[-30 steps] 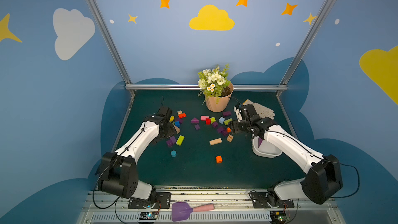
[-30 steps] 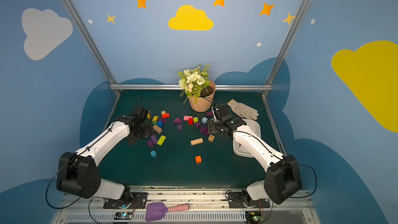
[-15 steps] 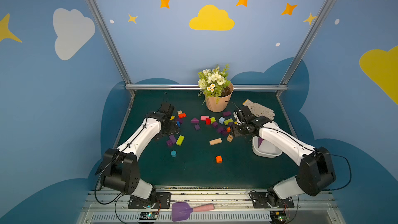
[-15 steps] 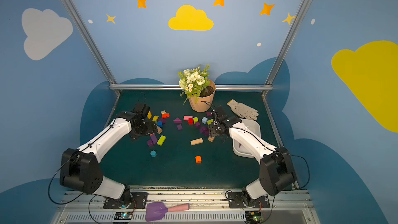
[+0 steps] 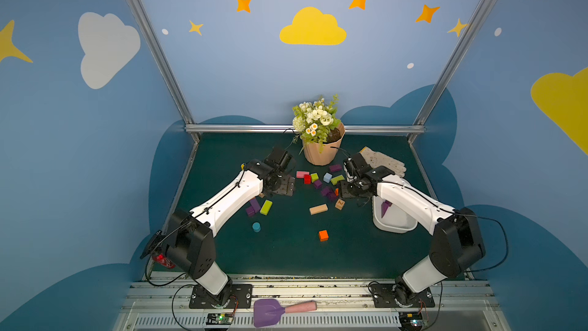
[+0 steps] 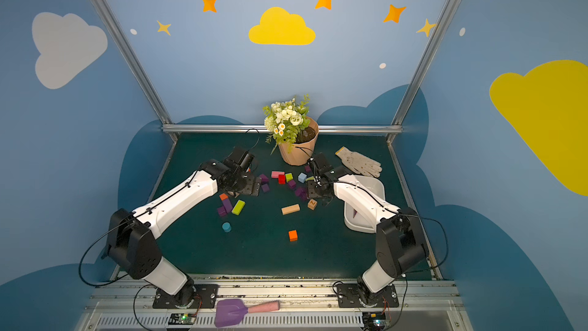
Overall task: Pick purple bricks into the storage bin
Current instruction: Adjust the building block at the center of the board.
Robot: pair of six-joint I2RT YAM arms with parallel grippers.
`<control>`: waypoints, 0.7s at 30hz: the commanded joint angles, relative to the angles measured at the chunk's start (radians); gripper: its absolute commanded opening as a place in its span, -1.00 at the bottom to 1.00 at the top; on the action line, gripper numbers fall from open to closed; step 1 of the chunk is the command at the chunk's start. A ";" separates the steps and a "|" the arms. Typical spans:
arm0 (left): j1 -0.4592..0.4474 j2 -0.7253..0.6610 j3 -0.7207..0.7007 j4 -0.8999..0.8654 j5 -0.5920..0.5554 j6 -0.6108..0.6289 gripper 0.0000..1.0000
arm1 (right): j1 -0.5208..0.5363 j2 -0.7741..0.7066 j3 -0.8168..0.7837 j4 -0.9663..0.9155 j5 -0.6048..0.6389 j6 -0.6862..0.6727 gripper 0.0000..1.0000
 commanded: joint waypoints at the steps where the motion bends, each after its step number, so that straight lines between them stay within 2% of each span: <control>1: 0.004 -0.051 -0.070 0.091 0.113 0.111 1.00 | 0.013 0.035 0.051 -0.047 -0.009 0.068 0.22; 7: 0.003 -0.107 -0.165 0.188 0.230 0.168 1.00 | 0.050 0.066 0.084 -0.056 0.025 0.170 0.22; 11: 0.004 -0.122 -0.174 0.188 0.231 0.159 1.00 | 0.064 0.096 0.097 -0.049 0.032 0.223 0.16; 21: 0.010 -0.208 -0.224 0.248 0.230 0.156 1.00 | 0.096 0.181 0.157 -0.063 0.050 0.209 0.07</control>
